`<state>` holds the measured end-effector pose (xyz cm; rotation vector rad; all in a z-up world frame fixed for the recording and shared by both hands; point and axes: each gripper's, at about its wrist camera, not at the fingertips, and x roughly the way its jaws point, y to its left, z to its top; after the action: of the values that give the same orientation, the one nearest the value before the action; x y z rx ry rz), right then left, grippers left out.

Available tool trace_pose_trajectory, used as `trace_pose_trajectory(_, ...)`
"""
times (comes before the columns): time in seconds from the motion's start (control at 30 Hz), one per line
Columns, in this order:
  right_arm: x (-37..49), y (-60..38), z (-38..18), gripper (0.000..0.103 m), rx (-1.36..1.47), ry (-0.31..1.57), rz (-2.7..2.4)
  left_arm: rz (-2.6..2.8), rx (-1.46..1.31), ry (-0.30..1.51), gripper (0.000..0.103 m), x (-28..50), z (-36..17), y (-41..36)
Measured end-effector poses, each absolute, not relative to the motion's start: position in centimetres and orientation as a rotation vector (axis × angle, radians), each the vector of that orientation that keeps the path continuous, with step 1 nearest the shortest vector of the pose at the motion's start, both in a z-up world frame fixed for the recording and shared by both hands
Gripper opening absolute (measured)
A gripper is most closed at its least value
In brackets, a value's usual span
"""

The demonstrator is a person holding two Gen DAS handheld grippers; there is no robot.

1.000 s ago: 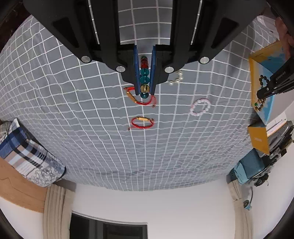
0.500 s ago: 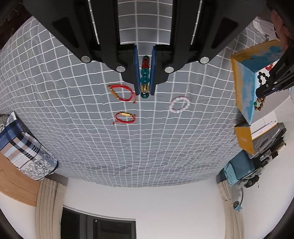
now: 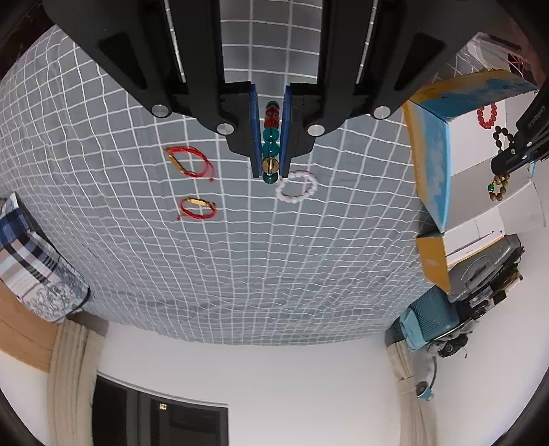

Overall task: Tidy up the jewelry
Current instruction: 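Carry the wooden and multicolour bracelets over the white box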

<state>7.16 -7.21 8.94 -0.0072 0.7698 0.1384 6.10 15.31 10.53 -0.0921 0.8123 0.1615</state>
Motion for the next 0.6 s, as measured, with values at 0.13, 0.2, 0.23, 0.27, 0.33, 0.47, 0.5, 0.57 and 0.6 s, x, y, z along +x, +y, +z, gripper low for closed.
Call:
trace_pose_trajectory(0.13, 7.3, -4.9, 9.5, 0.009, -0.026, 0.76, 0.164, 0.196, -0.104, 0.808, 0.007, 5.2, 10.9, 17.6)
trace_pose_trajectory(0.2, 7.3, -3.5, 9.9, 0.009, -0.034, 0.753, 0.185, 0.216, -0.11, 0.807, 0.007, 4.7, 11.0, 18.8)
trace_pose_trajectory(0.23, 7.3, -2.9, 10.0, 0.009, -0.038, 0.749, 0.193, 0.222, -0.114, 0.807, 0.007, 4.6, 11.0, 19.3)
trace_pose_trajectory(0.27, 7.2, -2.1, 10.2, 0.009, -0.046, 0.742, 0.207, 0.23, -0.117, 0.807, 0.007, 4.3, 11.0, 19.9)
trace_pose_trajectory(0.33, 7.0, -0.7, 10.5, 0.009, -0.064, 0.732, 0.226, 0.246, -0.125, 0.807, 0.007, 3.7, 11.0, 21.1)
trace_pose_trajectory(0.47, 6.8, 2.3, 10.8, 0.009, -0.078, 0.722, 0.267, 0.276, -0.143, 0.815, 0.007, 2.7, 10.4, 23.5)
trace_pose_trajectory(0.5, 6.7, 3.1, 10.8, 0.009, -0.082, 0.721, 0.277, 0.283, -0.148, 0.817, 0.007, 2.5, 10.3, 24.0)
trace_pose_trajectory(0.57, 6.4, 4.5, 11.0, 0.009, -0.093, 0.715, 0.297, 0.3, -0.158, 0.82, 0.007, 2.0, 9.9, 25.4)
trace_pose_trajectory(0.6, 6.3, 5.2, 11.1, 0.009, -0.099, 0.712, 0.303, 0.306, -0.162, 0.822, 0.007, 1.7, 9.8, 25.9)
